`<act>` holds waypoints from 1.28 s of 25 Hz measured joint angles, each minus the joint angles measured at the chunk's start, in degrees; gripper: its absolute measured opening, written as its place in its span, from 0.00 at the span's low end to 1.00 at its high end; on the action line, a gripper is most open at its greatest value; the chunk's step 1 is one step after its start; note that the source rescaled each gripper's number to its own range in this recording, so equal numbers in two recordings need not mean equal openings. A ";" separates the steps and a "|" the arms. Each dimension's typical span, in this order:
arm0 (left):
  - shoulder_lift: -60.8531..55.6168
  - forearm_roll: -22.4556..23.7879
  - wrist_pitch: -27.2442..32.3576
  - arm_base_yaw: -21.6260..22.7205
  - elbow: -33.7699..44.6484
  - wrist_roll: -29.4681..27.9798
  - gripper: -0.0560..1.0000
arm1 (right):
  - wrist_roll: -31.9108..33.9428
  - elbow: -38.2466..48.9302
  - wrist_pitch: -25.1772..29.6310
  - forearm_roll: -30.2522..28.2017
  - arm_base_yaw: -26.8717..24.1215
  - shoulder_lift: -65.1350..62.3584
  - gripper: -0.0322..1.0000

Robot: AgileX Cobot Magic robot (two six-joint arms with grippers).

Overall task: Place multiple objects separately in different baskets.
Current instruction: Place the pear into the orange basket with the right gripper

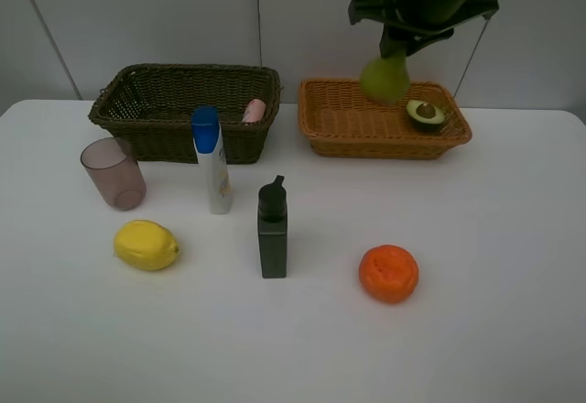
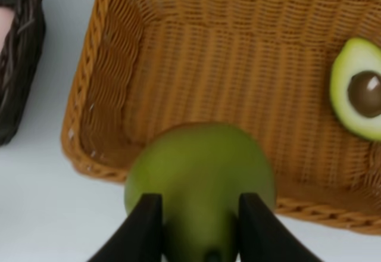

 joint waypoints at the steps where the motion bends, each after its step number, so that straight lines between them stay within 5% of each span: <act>1: 0.00 0.00 0.00 0.00 0.00 0.00 0.89 | 0.00 0.00 -0.93 -0.05 -0.68 0.18 0.03; 16: 0.00 0.00 0.00 0.00 0.00 0.00 0.89 | -1.88 0.00 -11.05 0.86 -7.60 7.63 0.03; 32: 0.00 0.00 0.00 0.00 0.00 0.00 0.89 | -3.84 -0.04 -17.55 2.46 -9.10 14.41 0.03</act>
